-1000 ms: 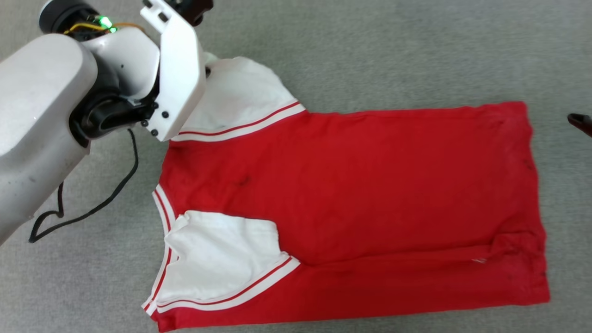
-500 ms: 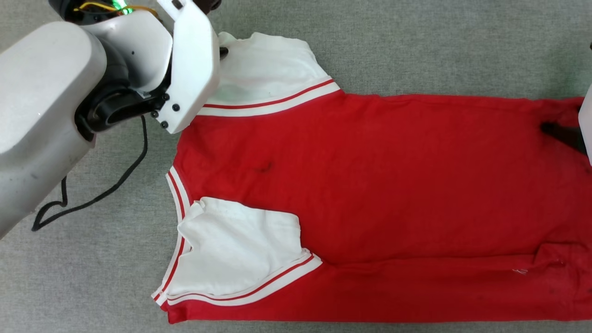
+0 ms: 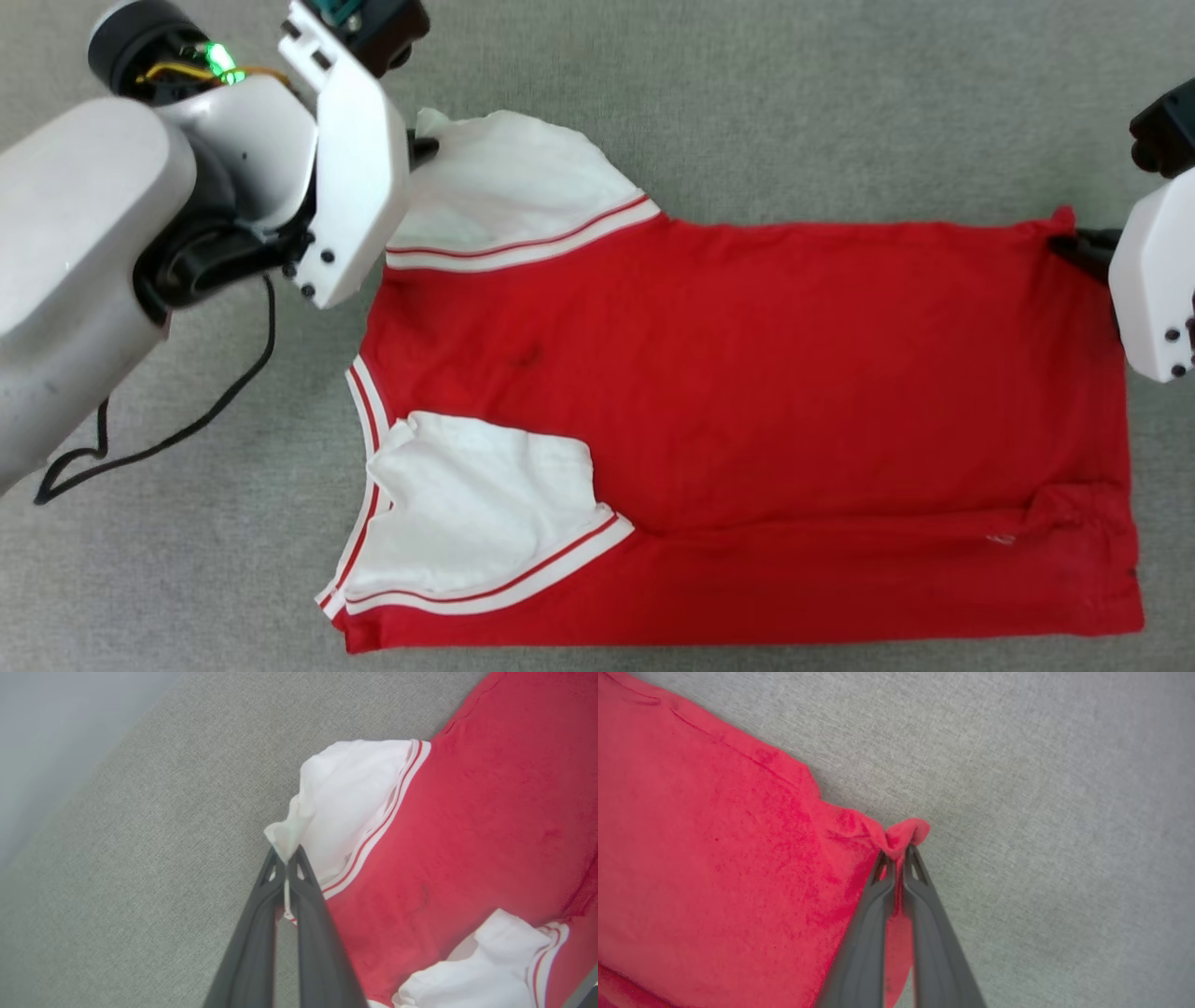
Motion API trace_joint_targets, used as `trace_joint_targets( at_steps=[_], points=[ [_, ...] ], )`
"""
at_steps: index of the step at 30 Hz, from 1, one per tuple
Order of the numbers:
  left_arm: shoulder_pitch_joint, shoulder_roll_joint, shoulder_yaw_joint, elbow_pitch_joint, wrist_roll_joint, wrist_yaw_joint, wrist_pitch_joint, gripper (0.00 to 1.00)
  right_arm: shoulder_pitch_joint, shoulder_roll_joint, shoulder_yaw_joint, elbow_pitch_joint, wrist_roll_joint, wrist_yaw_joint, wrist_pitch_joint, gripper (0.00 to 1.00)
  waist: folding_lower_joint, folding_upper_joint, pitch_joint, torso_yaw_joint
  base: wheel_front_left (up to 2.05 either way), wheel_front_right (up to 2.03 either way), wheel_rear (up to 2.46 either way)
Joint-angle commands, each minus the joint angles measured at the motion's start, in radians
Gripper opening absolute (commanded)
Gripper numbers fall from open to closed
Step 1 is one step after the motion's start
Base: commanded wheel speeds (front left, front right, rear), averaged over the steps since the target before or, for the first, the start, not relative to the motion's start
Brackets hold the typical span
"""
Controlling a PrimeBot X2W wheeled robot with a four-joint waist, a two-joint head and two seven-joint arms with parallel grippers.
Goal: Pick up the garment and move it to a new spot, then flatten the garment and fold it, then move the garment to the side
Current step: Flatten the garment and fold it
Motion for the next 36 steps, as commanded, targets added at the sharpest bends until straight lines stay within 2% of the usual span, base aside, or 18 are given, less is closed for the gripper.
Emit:
trace_joint_targets(
  at_steps=[1, 10, 17, 23, 28, 35, 36],
  points=[
    [0.019, 0.01, -0.003, -0.006, -0.007, 0.0, -0.009, 0.0, 0.018, -0.013, 0.008, -0.006, 0.01, -0.001, -0.016, 0.0, 0.0, 0.0, -0.048, -0.008, 0.0, 0.0, 0.0],
    [0.162, 0.096, -0.043, -0.117, -0.043, 0.019, -0.042, 0.0, 0.142, -0.073, 0.047, -0.051, 0.048, -0.001, -0.154, 0.0, 0.0, 0.0, -0.182, -0.005, 0.0, 0.0, 0.0],
    [0.303, 0.187, -0.075, -0.232, -0.068, 0.071, -0.048, 0.0, 0.264, -0.087, 0.052, -0.081, 0.052, -0.001, -0.22, 0.0, 0.0, 0.0, -0.247, -0.016, 0.0, 0.0, 0.0],
    [0.45, 0.236, -0.095, -0.303, -0.085, 0.115, -0.069, 0.0, 0.378, -0.097, 0.045, -0.092, 0.062, -0.001, -0.258, 0.0, 0.0, 0.0, -0.275, -0.025, 0.0, 0.0, 0.0],
    [0.557, 0.24, -0.105, -0.309, -0.077, 0.139, -0.1, 0.0, 0.439, -0.076, 0.056, -0.079, 0.053, -0.001, -0.257, 0.0, 0.0, 0.0, -0.263, -0.035, 0.0, 0.0, 0.0],
    [0.642, 0.189, -0.11, -0.242, -0.066, 0.132, -0.113, 0.0, 0.459, -0.025, 0.103, 0.003, 0.035, -0.001, -0.256, 0.0, 0.0, 0.0, -0.236, -0.035, 0.0, 0.0, 0.0],
    [0.646, 0.185, -0.109, -0.234, -0.062, 0.134, -0.122, 0.28, 0.455, -0.02, 0.106, 0.016, 0.031, -0.001, -0.264, 0.0, 0.0, 0.0, -0.237, -0.034, 0.0, 0.0, 0.0]
  ],
)
